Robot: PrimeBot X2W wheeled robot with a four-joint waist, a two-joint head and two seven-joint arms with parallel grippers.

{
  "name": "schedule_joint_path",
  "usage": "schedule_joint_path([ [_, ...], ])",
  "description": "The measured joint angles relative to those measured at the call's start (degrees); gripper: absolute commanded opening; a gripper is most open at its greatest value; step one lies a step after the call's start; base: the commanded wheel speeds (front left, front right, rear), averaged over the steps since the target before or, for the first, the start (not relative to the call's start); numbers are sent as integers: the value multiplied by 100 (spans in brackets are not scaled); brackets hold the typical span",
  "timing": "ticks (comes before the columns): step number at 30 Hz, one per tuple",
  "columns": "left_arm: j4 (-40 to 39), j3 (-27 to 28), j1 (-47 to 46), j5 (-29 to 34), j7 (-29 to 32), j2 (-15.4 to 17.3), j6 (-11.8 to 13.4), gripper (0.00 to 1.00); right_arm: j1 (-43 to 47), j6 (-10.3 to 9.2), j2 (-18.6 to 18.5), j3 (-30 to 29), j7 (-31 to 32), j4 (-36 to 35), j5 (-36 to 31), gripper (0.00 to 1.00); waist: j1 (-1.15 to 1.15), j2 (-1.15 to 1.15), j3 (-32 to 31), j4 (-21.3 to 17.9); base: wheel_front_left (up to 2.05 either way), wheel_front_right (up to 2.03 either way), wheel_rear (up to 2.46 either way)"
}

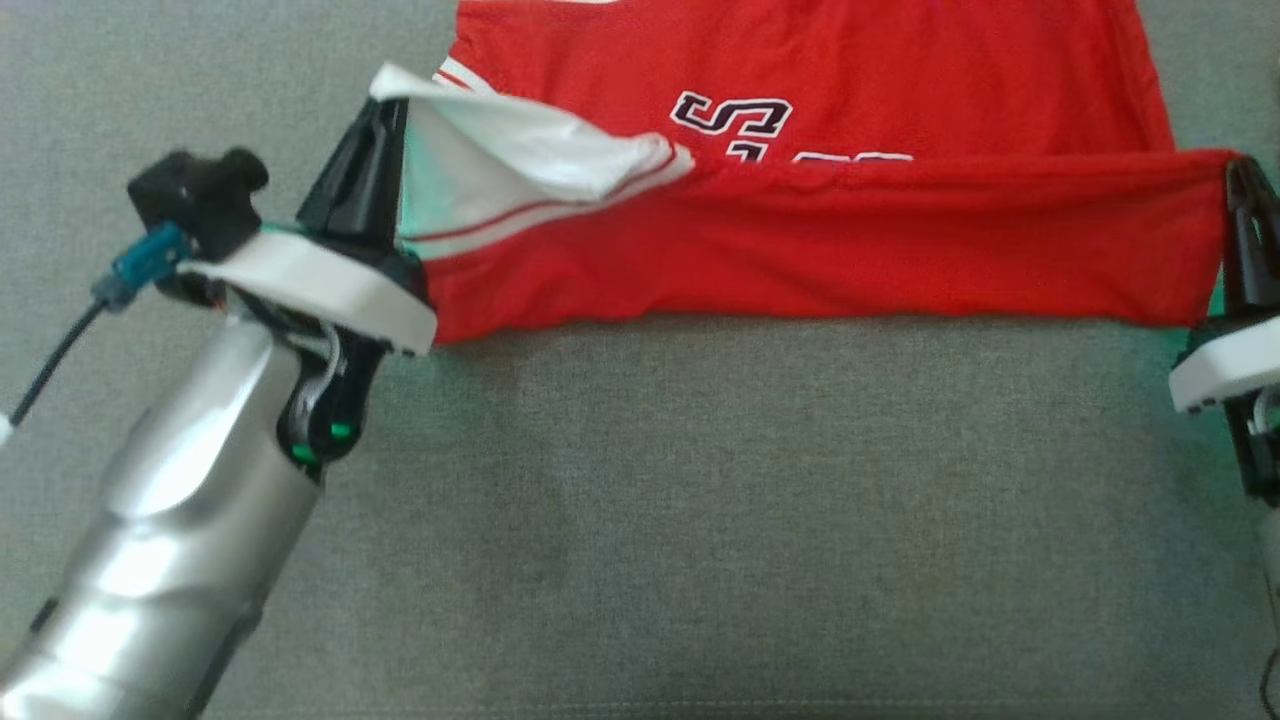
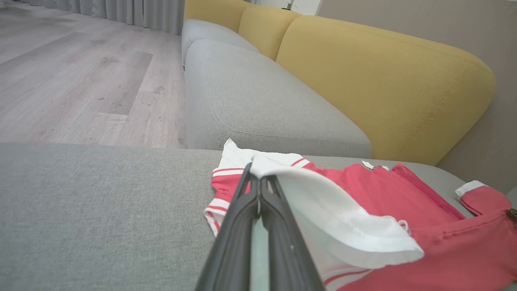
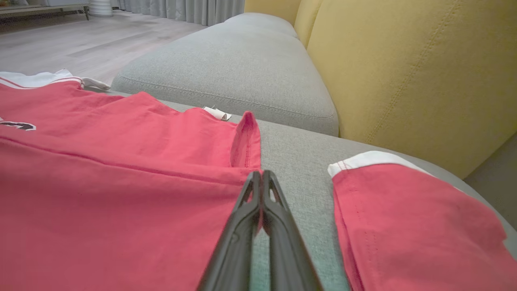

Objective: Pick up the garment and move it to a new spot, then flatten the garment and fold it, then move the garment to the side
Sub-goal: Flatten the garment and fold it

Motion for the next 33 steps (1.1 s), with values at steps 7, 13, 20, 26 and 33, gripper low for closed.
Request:
schedule_joint_path([
  [7, 567, 8, -316, -76, -352, -272, -243, 100, -282, 0, 10, 98, -91, 244, 97, 100, -1, 0, 15, 0, 0, 0, 0],
  [13, 689, -5, 227, 316, -733, -299, 133, 100, -151, 0, 127, 46, -96, -74, 101, 100, -2, 0, -189, -19, 0, 0, 0],
  [20, 911, -114, 1302, 751, -810, -349, 564, 100, 452, 0, 324, -36, -110, -456, 74, 100, -3, 0, -322, -23, 0, 0, 0],
  [26, 1145, -140, 1318, 822, -800, -455, 595, 100, 517, 0, 436, -19, -110, -587, 44, 100, -2, 0, -277, -91, 0, 0, 0],
  [33, 1436, -235, 1223, 829, -455, -466, 651, 0, 516, 0, 437, 5, -110, -570, 43, 100, -2, 0, -215, -166, 0, 0, 0],
])
